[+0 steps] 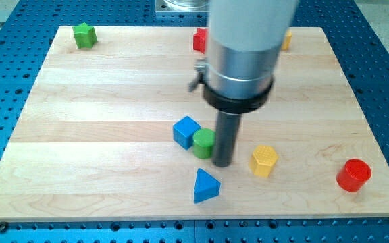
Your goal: Keep the green circle vertically below the green star
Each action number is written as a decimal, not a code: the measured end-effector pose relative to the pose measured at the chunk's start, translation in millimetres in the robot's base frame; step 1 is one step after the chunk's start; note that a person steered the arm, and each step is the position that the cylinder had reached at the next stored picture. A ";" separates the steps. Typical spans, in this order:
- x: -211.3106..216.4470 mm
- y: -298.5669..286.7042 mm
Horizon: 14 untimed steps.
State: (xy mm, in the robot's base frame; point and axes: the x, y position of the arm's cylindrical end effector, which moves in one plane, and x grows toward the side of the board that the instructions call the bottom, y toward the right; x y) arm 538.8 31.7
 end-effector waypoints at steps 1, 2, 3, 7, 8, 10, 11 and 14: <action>-1.9 -49.0; -17.9 9.2; -23.7 -10.0; -22.0 -66.8; -32.1 -145.1; -38.9 -44.1; -46.7 -99.6; -64.9 -185.6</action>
State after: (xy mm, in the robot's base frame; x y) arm 474.0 -153.9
